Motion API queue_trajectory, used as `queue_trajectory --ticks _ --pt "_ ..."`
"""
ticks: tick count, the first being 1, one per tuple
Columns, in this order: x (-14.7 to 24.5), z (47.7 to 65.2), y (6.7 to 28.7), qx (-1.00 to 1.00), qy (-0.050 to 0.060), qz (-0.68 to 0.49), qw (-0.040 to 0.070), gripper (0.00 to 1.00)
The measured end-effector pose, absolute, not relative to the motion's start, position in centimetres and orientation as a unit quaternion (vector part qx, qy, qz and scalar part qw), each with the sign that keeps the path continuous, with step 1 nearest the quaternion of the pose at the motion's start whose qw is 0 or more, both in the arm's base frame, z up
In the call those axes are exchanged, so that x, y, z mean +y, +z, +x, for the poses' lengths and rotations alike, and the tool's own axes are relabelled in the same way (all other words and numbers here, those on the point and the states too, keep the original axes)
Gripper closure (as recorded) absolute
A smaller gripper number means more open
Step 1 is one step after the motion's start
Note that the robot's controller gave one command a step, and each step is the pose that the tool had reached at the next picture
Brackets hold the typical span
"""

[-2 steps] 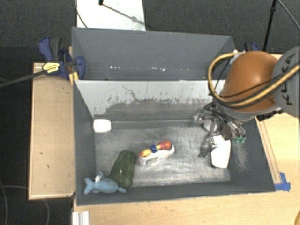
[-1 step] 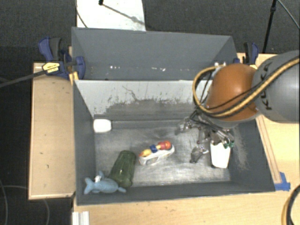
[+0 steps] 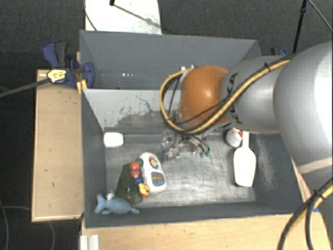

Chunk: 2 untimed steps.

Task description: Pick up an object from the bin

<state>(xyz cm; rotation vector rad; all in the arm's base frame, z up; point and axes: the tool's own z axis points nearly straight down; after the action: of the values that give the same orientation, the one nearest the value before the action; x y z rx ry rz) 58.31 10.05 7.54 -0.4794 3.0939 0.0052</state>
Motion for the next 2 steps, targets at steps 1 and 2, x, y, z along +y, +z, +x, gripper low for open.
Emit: queue_trajectory --ticks 1,2 --pt "10.0 58.3 7.5 0.988 0.002 -0.153 0.005 1.0" --pt "10.1 58.0 11.1 0.981 0.0 -0.196 0.0 1.0"
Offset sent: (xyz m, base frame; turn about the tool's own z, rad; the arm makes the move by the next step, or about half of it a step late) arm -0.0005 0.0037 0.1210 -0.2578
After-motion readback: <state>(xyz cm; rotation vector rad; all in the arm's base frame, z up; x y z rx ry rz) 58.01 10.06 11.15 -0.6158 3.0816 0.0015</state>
